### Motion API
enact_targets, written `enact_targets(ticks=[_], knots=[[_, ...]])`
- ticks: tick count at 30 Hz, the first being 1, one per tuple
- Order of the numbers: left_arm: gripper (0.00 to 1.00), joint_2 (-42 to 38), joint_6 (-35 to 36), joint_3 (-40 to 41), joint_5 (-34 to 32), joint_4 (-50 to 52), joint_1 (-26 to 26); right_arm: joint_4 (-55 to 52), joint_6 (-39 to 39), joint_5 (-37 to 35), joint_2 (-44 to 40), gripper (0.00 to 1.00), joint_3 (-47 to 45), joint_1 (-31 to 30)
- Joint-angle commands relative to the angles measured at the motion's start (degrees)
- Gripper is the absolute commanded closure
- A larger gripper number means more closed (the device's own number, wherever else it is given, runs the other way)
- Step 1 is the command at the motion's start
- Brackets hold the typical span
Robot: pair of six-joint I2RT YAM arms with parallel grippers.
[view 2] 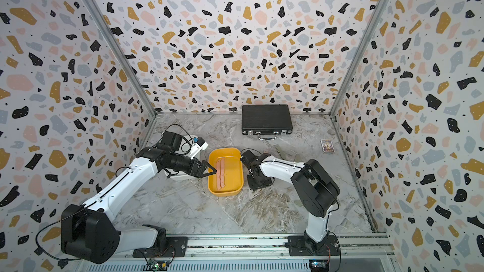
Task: Place the fruit knives into the storage box by color
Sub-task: Pick up the fruit knife from the center of the board.
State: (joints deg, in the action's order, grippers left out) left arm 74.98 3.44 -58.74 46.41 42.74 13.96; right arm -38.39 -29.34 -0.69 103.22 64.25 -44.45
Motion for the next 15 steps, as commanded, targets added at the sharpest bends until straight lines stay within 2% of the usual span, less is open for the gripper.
enact_targets(ticks=[1,6,15], knots=[[0.01,-0.03,0.88,0.73,0.17,-1.04,0.27,-3.37,-0.28,0.16,1.63,0.69,-2.37,-0.47],[0.01,-0.08,0.94,0.60,0.09,-1.03,0.27,-2.78,-0.19,0.75,1.69,0.73,-2.74,-0.47],[0.01,-0.70,0.65,0.05,-0.88,-0.93,0.20,-5.04,0.66,-0.09,-1.03,0.75,0.12,-0.47]])
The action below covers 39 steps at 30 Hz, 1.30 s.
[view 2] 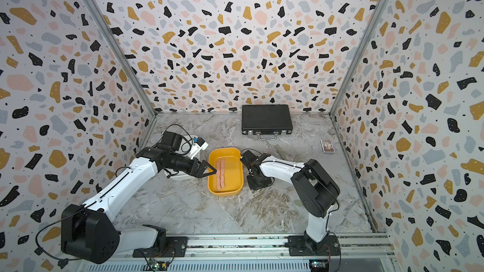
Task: Place the fruit knives into the storage box by color
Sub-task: Pick up the fruit knife from the center of the board.
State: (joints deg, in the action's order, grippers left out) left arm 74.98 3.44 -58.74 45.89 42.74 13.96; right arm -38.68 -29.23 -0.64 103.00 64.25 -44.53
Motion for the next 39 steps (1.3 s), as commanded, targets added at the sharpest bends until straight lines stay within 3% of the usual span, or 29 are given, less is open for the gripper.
enact_targets(ticks=[1,14,22,39], knots=[[0.01,-0.80,0.57,0.04,-0.45,-0.91,0.20,-5.24,0.73,-0.40,-1.03,0.75,0.58,-0.38],[0.01,-1.90,0.00,-0.50,-0.88,-0.82,-1.54,-10.04,2.49,-2.58,-3.51,0.76,6.49,-0.20],[0.01,-3.25,-0.25,-0.76,0.89,-0.64,-5.69,-14.98,5.34,-4.89,-3.95,0.76,14.81,-0.19],[0.01,-5.24,-0.86,-0.76,4.08,-0.51,-11.57,-19.23,8.12,-0.03,6.31,0.76,38.13,-1.40]])
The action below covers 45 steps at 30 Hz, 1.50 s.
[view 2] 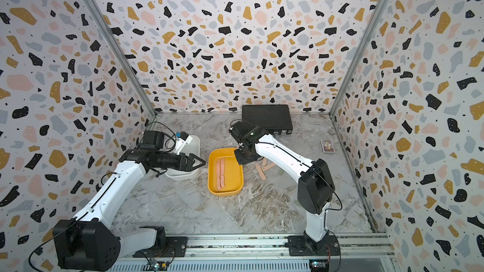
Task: Place the fruit knives into the storage box by color
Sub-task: Pick up the fruit knife from the center of the board, then place the fruit knife in the storage box.
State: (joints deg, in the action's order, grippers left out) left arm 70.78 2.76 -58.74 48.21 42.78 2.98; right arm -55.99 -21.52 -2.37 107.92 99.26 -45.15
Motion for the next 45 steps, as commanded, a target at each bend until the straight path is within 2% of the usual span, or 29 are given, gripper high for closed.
enact_targets(ticks=[1,15,28,35,45], knots=[[0.01,-1.08,-0.15,-0.67,1.80,-0.58,-0.76,-1.85,0.26,1.92,2.38,0.76,4.22,-1.11],[0.01,0.94,-0.01,0.16,1.23,-1.04,-1.99,2.19,-2.32,7.11,14.26,0.76,10.60,-3.01],[0.01,1.36,0.39,0.29,1.54,-0.86,-1.98,3.43,-2.79,6.32,20.80,0.74,12.10,-2.96],[0.01,1.44,0.39,0.41,1.71,-0.87,-1.96,6.09,-2.54,7.21,15.82,0.51,9.55,-2.98],[0.01,0.67,0.50,-0.04,2.85,-0.53,-1.93,11.40,-1.52,3.89,2.61,0.41,-0.08,-2.67]])
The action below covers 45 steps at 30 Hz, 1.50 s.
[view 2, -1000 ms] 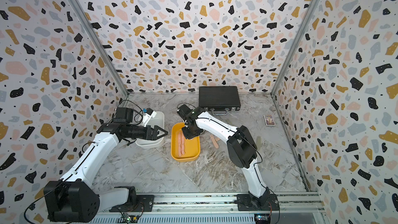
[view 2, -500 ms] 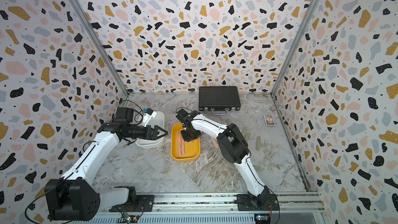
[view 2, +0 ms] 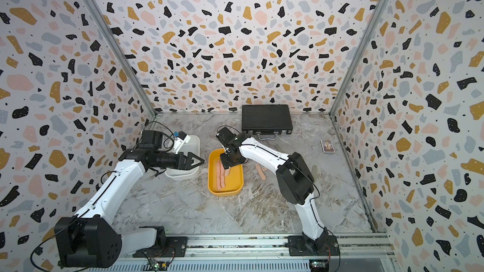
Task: Place the fruit knives into the storage box by color
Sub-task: Place the fruit knife in the storage box.
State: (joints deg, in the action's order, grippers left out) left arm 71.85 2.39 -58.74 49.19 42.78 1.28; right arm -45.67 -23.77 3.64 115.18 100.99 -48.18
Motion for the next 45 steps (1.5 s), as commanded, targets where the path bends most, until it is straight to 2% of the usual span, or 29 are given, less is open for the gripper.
enact_targets(ticks=[1,9,17,26,35,45], knots=[[0.01,-0.55,0.88,-0.06,2.04,-0.57,-0.22,1.23,0.81,-2.20,-5.35,0.41,-2.69,0.55],[0.01,-0.86,0.59,-2.08,2.51,0.49,0.77,3.07,0.65,-2.93,-11.55,0.40,-10.67,2.62],[0.01,1.36,3.32,-8.43,-0.14,5.27,5.22,3.26,0.60,-3.02,-16.04,0.40,-18.03,7.11],[0.01,2.70,-0.51,-7.97,-0.23,0.37,9.12,3.56,0.34,-3.37,-19.47,0.39,-25.60,10.38],[0.01,4.17,-2.03,-3.48,0.38,-3.41,10.86,5.40,-0.26,-4.02,-18.52,0.39,-31.75,11.68],[0.01,5.32,-1.87,-3.04,-0.32,-3.52,10.91,6.23,0.37,-4.43,-13.08,0.41,-31.78,12.13]])
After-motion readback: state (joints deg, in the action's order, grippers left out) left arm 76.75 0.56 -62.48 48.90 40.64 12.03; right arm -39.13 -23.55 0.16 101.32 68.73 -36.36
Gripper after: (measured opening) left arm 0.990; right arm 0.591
